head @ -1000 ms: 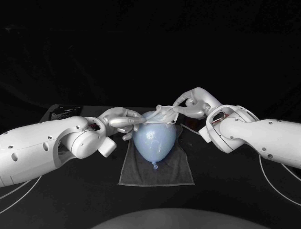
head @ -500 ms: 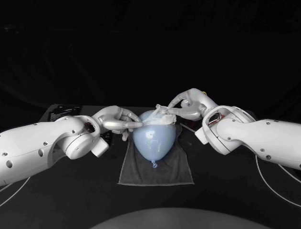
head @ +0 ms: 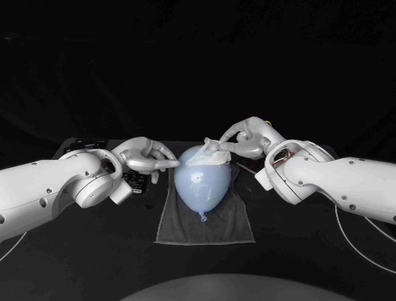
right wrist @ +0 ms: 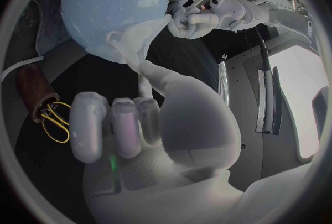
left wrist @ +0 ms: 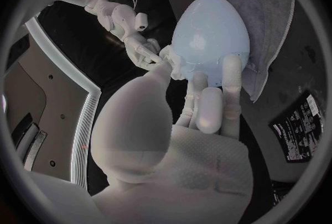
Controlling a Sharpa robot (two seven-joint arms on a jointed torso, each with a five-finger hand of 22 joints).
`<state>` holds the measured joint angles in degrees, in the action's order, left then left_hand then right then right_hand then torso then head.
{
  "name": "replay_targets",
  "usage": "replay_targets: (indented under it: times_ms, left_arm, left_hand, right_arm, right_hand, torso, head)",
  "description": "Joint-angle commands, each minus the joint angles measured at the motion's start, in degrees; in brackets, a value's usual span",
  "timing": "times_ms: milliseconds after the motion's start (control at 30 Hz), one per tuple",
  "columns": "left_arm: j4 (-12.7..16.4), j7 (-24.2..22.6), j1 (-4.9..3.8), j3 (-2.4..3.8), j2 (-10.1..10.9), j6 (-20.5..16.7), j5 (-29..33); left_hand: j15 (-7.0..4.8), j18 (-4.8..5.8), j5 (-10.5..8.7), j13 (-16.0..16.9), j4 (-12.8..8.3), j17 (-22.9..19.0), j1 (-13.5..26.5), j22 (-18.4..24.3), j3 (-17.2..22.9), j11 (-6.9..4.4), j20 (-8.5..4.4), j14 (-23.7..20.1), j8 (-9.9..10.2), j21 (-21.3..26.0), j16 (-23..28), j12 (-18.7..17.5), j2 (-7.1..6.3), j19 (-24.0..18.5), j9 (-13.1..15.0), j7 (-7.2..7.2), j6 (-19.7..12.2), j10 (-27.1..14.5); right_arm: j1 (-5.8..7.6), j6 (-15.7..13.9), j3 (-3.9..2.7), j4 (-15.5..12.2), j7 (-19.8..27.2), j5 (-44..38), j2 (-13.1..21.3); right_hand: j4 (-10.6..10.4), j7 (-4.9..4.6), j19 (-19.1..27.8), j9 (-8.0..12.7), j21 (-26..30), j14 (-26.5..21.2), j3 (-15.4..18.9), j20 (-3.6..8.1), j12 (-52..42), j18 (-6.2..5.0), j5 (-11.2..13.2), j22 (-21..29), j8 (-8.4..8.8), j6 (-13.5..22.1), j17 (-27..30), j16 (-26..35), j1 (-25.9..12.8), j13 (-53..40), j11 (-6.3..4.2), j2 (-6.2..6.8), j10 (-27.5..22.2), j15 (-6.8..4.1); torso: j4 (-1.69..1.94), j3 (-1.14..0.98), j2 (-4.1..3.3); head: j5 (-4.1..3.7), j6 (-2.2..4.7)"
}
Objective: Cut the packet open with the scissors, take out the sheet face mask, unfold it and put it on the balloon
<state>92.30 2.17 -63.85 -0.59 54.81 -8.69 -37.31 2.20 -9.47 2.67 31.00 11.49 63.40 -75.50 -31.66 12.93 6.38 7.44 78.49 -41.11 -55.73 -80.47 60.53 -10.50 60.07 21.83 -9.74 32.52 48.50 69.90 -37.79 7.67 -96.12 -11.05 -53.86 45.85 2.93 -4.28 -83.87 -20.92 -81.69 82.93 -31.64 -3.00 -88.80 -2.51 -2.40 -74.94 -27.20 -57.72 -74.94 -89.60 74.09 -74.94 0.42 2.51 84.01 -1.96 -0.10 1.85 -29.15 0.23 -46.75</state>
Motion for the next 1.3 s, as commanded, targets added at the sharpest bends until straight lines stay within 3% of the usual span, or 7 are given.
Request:
replay_targets:
  times_ms: [33,167,267,500,833,1067,1300]
  left_arm:
    - [0.5,-1.8,-0.36,0.42,-0.3,0.0,-0.7]
    - [0.5,-3.2,-0.92,0.71,-1.5,-2.4,-0.7]
    - [0.1,-4.5,-1.24,0.83,-3.2,-4.8,-2.1]
    - [-2.0,-3.4,-2.16,0.92,-7.2,-8.4,-9.3]
    - [-5.5,3.9,-3.18,0.95,-12.3,-10.3,-17.3]
    - [-7.0,8.8,-3.66,0.98,-15.0,-11.6,-20.6]
    - [-8.1,11.8,-3.91,1.00,-16.8,-9.6,-21.9]
  left_hand:
    - [0.09,-1.12,0.15,-0.2,0.4,-0.6,-0.7,0.3,-0.6,0.07,-0.01,-0.4,-0.6,0.4,0.4,-0.2,0.30,-0.4,-0.2,-1.28,-0.3,-0.4]
    - [0.12,-1.10,0.15,-0.8,0.9,-3.4,-2.5,0.7,-0.7,0.03,0.04,-2.1,-1.6,1.2,1.7,-0.8,1.25,-0.9,-0.4,-1.17,0.4,-1.5]
    - [0.14,-1.10,0.14,-1.4,0.9,-5.4,-4.7,1.2,0.0,-0.04,0.12,-3.7,-1.1,2.0,2.8,-1.4,1.87,-1.5,-1.5,-1.02,0.3,-2.4]
    - [0.22,-1.08,0.13,-2.2,1.4,-9.9,-5.8,1.7,0.3,0.04,0.20,-6.6,0.2,2.8,4.7,-2.1,1.05,-1.9,-3.5,-0.91,2.6,-4.7]
    - [0.46,-1.09,0.12,-2.0,4.0,-0.6,-5.1,0.5,-2.5,0.41,0.29,-0.7,1.5,0.4,-0.9,0.9,-0.15,0.0,-5.7,-1.46,3.8,-4.0]
    - [0.41,-0.60,0.11,-1.8,5.1,1.8,-4.4,-3.1,-5.2,0.34,0.28,0.8,1.5,-2.4,-2.3,2.7,0.40,1.8,-6.5,-1.38,4.3,-3.7]
    - [0.03,0.21,0.11,-1.9,5.2,5.5,-3.7,-8.5,-8.5,-0.11,0.00,3.0,0.9,-6.5,-4.1,4.4,1.52,4.5,-7.2,-0.85,5.7,-2.9]
  right_arm:
    - [-0.02,-0.6,-0.05,0.1,1.0,0.8,-0.1]
    - [-0.02,-0.7,-0.05,0.1,1.1,1.0,-0.2]
    - [-0.02,-1.0,-0.05,0.1,1.3,1.2,-0.3]
    - [-0.02,-1.3,-0.06,0.1,1.7,1.8,-0.4]
    - [-0.02,-1.3,-0.06,-0.2,1.8,2.1,-0.5]
    - [-0.02,-1.4,-0.06,-0.5,1.9,2.1,-0.5]
    - [-0.02,-1.5,-0.06,-0.7,2.0,2.1,-0.5]
  right_hand:
    - [0.1,-0.04,-3.2,-2.9,0.2,7.1,-0.3,0.39,-0.2,0.69,-0.4,-12.7,-0.24,-0.3,-15.1,-0.4,-0.1,-14.1,-0.42,-0.71,5.2,-1.60]
    - [0.1,-0.04,-3.2,-2.9,0.2,7.1,-0.3,0.39,-0.2,0.69,-0.4,-12.7,-0.24,-0.3,-15.1,-0.4,-0.1,-14.1,-0.42,-0.71,5.2,-1.60]
    - [0.1,-0.04,-3.1,-3.0,0.3,7.1,-0.4,0.40,-0.1,0.67,-0.4,-12.6,-0.30,-0.2,-15.1,-0.4,-0.2,-14.1,-0.42,-0.72,5.2,-1.61]
    - [0.1,-0.04,-3.1,-3.0,0.3,7.1,-0.4,0.40,-0.1,0.67,-0.4,-12.6,-0.30,-0.2,-15.1,-0.4,-0.2,-14.1,-0.42,-0.72,5.2,-1.61]
    - [0.1,-0.04,-3.2,-3.0,0.2,7.1,-0.6,0.41,-0.1,0.68,-0.4,-12.6,-0.35,-0.2,-15.1,-0.4,-0.2,-14.0,-0.43,-0.74,5.2,-1.61]
    - [0.1,-0.04,-3.2,-3.0,0.2,7.1,-0.6,0.41,-0.1,0.68,-0.4,-12.6,-0.35,-0.2,-15.1,-0.4,-0.2,-14.0,-0.43,-0.74,5.2,-1.61]
    - [0.1,-0.04,-3.2,-3.0,0.2,7.1,-0.6,0.41,-0.1,0.68,-0.4,-12.6,-0.35,-0.2,-15.1,-0.4,-0.2,-14.0,-0.43,-0.74,5.2,-1.61]
  torso:
    - [-0.01,-0.04,-0.01]
    - [0.01,-0.09,0.03]
    - [-0.12,-0.07,-0.02]
    - [-0.03,-0.16,-0.04]
    - [-0.02,-0.09,-0.02]
    - [0.02,-0.12,-0.01]
    - [-0.04,-0.16,-0.01]
  head:
    - [-0.11,0.03]
    - [0.01,0.02]
    - [-0.04,0.17]
    - [-0.16,0.22]
    - [-0.17,0.33]
    - [-0.18,0.41]
    - [-0.07,0.34]
